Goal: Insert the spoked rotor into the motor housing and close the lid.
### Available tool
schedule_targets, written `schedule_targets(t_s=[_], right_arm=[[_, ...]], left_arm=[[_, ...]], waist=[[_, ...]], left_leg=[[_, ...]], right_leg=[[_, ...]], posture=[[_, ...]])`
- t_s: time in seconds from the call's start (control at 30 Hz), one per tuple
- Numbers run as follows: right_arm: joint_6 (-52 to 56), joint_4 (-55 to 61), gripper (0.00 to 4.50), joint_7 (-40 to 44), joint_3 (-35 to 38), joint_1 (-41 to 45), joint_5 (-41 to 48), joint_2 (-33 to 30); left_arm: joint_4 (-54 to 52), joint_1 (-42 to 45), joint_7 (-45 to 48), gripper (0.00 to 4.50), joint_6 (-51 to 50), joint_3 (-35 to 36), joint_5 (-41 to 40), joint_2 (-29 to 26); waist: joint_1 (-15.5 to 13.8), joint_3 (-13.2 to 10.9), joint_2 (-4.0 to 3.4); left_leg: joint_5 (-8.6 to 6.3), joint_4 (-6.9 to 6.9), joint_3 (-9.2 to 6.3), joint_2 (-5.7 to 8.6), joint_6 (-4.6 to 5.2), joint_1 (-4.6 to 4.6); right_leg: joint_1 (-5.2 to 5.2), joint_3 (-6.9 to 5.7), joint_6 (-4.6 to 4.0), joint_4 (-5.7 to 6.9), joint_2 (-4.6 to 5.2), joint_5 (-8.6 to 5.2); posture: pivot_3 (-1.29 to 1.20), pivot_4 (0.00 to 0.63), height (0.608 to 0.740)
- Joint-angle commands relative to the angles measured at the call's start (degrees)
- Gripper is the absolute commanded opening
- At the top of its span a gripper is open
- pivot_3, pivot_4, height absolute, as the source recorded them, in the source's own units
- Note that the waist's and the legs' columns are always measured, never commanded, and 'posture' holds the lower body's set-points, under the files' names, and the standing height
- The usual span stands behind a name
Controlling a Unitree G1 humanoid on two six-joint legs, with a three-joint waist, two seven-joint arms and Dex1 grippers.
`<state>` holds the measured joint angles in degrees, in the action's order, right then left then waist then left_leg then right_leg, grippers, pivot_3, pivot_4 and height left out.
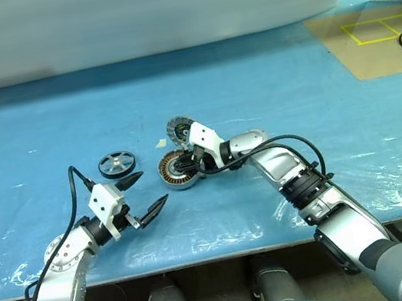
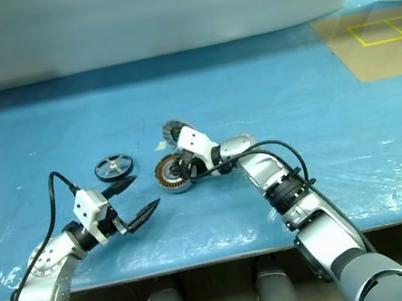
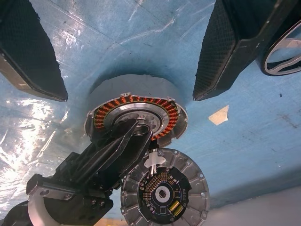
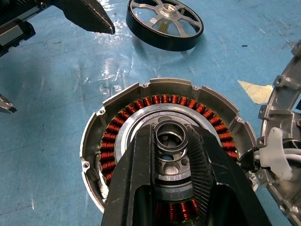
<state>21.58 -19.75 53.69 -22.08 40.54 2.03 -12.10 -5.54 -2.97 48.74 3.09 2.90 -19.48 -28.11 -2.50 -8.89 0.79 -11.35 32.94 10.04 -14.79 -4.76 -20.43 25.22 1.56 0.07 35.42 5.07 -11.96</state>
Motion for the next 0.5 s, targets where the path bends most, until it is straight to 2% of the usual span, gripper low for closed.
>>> schedule_targets(t_s=[0.03, 0.07, 0.3, 0.5], right_arm=[[0.0, -0.6, 0.61, 0.3, -0.2, -0.7, -0.4, -0.3], [-0.1, -0.7, 0.61, 0.3, -0.2, -0.8, -0.4, -0.3], [2.8, 1.0, 2.9, 0.6, 2.3, -1.1, 2.9, 1.1], [6.8, 1.8, 2.9, -0.3, 6.0, 0.0, 6.9, 3.6]], left_arm=[[-1.6, 0.3, 0.1, 4.5, 0.3, 0.2, -0.1, -0.3], [-1.6, 0.3, 0.0, 4.5, 0.3, 0.2, -0.1, -0.3], [-1.5, 0.3, 0.1, 4.5, 0.2, 0.2, 0.1, -0.3], [-1.2, 0.4, 0.3, 4.5, 0.2, 0.0, 0.3, -0.4]], waist=[[0.0, 0.0, 0.0], [0.0, 0.0, 0.0], [0.0, 0.0, 0.0], [0.0, 0.0, 0.0]], left_leg=[[0.0, 0.0, 0.0, 0.0, 0.0, 0.0], [0.0, 0.0, 0.0, 0.0, 0.0, 0.0], [0.0, 0.0, 0.0, 0.0, 0.0, 0.01], [0.0, -0.02, 0.0, -0.01, 0.0, 0.0]], right_leg=[[0.0, 0.0, 0.0, 0.0, 0.0, 0.0], [0.0, 0.0, 0.0, 0.0, 0.0, 0.0], [-0.01, 0.0, 0.0, 0.01, 0.0, 0.0], [0.02, 0.0, 0.0, 0.01, 0.0, 0.0]], posture=[[0.0, 0.15, 0.74], [0.0, 0.15, 0.74], [0.0, 0.15, 0.74], [0.0, 0.15, 0.74]])
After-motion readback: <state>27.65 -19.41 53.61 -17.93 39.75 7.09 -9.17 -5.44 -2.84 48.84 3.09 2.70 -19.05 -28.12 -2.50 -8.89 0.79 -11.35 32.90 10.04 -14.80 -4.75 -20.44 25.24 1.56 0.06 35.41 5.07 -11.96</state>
